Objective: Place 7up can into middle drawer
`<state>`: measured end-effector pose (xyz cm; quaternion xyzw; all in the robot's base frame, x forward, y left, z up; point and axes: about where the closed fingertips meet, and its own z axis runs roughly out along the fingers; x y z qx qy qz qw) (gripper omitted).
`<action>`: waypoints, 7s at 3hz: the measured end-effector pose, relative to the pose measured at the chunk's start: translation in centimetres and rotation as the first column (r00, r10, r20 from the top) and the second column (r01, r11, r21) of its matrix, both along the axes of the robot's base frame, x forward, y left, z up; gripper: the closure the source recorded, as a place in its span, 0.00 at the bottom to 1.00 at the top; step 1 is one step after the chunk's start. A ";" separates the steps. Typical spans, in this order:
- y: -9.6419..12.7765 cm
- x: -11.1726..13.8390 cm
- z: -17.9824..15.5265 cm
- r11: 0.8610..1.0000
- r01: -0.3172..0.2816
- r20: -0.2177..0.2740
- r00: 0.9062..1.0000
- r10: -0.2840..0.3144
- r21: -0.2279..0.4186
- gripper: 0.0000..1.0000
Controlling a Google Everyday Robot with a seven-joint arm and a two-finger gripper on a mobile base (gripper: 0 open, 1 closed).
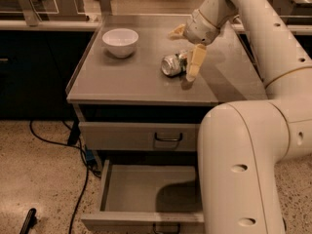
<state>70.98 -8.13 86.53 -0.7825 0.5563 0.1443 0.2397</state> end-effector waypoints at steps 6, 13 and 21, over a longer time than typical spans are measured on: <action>0.8 0.9 -3.6 0.999 0.046 -0.081 0.996 -0.046 -0.001 0.19; 1.4 -2.5 1.3 0.975 0.223 -0.120 0.967 -0.223 -0.011 1.00; -3.5 -21.6 -0.5 0.648 0.657 -0.107 0.729 -0.676 0.386 1.00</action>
Offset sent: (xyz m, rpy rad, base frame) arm -0.0360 -0.0101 -0.0079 -0.0976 0.2347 0.1325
